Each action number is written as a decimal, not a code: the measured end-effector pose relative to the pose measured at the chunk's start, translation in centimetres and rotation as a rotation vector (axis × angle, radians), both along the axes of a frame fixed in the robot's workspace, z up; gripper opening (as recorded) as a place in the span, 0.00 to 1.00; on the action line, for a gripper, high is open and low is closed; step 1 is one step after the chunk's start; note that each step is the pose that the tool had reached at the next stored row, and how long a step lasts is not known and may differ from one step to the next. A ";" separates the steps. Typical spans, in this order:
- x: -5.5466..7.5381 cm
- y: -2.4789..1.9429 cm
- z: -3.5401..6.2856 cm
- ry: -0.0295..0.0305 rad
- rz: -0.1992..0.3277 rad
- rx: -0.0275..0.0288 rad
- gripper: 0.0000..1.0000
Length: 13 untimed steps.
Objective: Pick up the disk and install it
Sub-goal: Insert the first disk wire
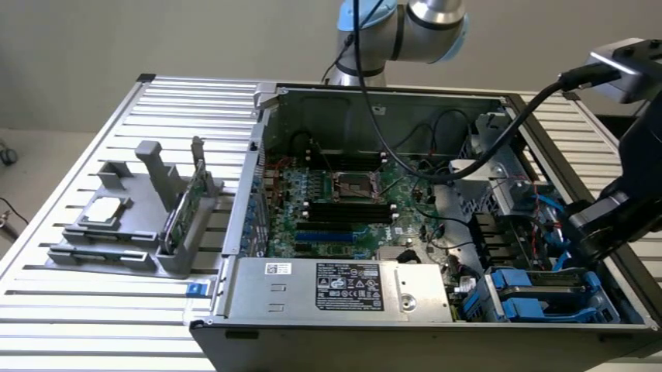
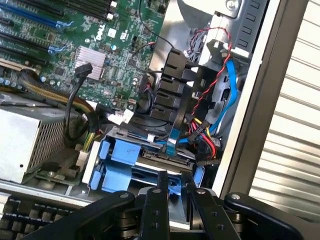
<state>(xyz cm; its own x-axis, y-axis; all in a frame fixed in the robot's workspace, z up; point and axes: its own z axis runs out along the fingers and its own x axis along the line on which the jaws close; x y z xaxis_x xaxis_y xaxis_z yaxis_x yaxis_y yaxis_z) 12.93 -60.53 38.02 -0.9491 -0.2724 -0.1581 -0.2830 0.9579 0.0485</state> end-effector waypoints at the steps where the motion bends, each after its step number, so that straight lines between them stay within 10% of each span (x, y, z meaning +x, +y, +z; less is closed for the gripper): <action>1: 0.0 0.00 -0.03 -0.0005 -0.006 0.0171 0.25; 8: 0.0 0.00 -0.14 -0.0057 -0.045 0.1222 0.25; 13: 0.1 0.00 -0.19 -0.0103 -0.080 0.1821 0.25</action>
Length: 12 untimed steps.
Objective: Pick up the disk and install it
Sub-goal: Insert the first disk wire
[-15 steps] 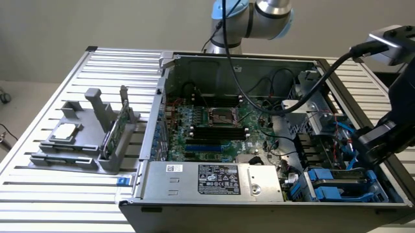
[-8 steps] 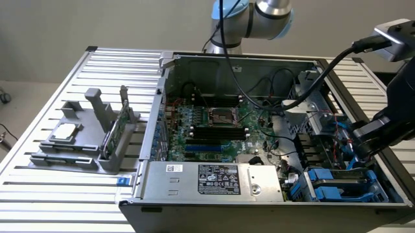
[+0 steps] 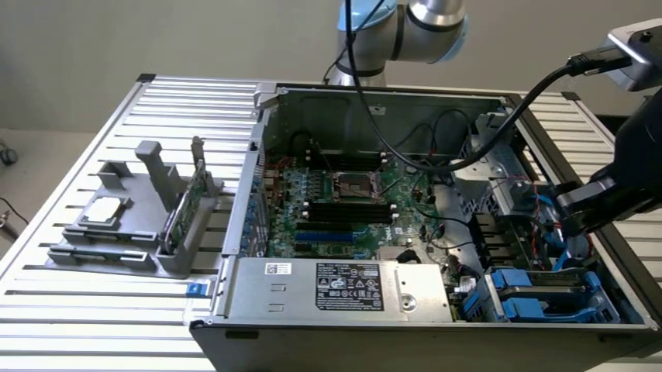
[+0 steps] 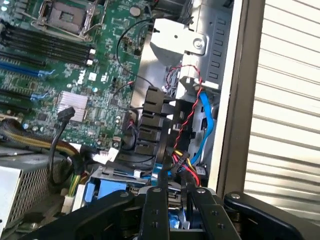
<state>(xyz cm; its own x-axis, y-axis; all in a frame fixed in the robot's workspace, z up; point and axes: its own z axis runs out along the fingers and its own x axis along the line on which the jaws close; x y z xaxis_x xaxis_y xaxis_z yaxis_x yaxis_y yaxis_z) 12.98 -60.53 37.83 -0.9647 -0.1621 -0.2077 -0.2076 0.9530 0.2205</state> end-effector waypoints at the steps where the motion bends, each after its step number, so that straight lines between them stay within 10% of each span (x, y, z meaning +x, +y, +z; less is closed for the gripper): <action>1: 0.0 0.00 -0.02 -0.0004 -0.009 0.0085 0.25; 3: 0.0 0.00 -0.08 -0.0007 -0.031 0.0197 0.25; 12: 0.0 0.00 -0.44 -0.0019 -0.154 0.0211 0.25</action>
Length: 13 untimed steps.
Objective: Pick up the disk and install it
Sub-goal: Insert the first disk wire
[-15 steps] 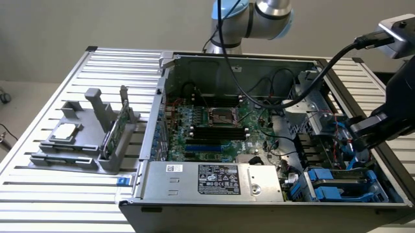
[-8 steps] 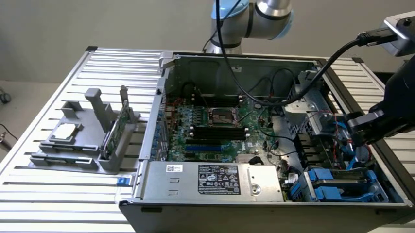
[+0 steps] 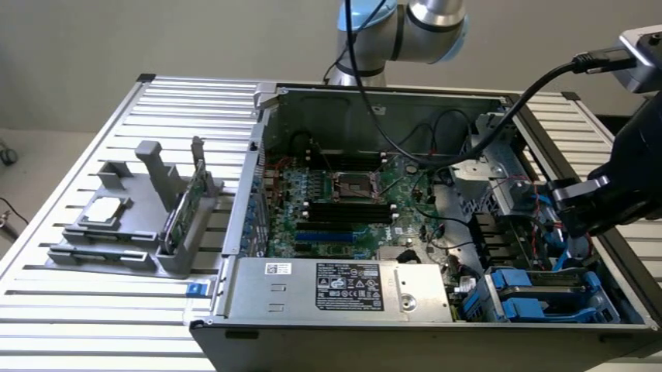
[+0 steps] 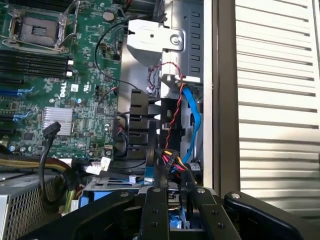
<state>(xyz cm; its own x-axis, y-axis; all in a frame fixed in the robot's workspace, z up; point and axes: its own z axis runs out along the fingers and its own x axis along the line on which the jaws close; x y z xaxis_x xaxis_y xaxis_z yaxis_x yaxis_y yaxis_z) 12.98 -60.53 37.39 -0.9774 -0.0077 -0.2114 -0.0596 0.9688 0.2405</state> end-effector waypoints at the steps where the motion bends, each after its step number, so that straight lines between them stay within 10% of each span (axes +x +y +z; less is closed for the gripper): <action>1: 0.0 0.00 -0.04 0.0000 -0.014 0.0001 0.25; 13: 0.0 0.00 -0.70 0.0001 -0.222 0.0000 0.25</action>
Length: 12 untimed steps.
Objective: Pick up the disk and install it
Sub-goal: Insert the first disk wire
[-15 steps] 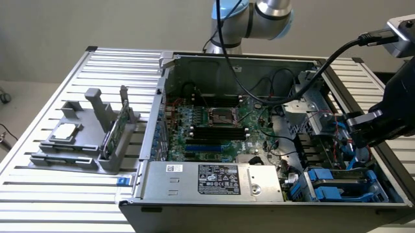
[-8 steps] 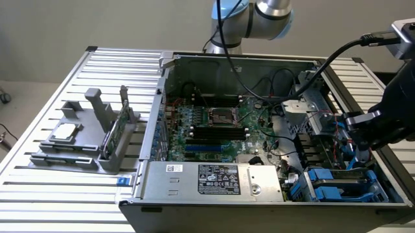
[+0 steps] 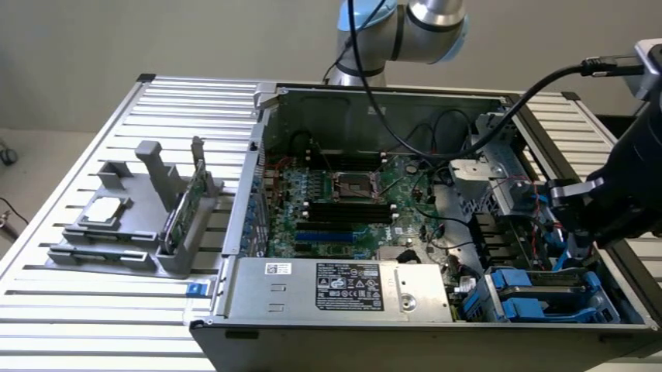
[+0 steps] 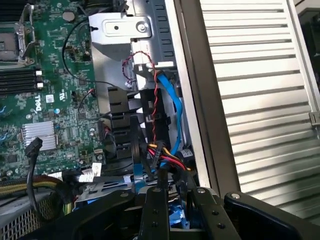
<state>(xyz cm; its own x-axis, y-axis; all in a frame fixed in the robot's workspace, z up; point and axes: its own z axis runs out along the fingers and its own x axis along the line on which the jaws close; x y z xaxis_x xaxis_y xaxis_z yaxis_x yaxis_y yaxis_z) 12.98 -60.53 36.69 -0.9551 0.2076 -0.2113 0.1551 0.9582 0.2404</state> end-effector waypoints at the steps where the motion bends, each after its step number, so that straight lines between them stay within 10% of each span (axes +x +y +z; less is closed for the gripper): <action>1: 0.0 0.00 -0.07 0.0000 -0.018 0.0001 0.25; 12: 0.0 -0.09 -0.75 0.0026 -0.185 -0.0004 0.25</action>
<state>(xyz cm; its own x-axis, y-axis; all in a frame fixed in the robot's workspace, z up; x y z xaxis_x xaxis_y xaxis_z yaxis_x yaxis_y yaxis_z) 12.99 -60.62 35.94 -0.9013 0.3793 -0.2090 0.3289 0.9135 0.2395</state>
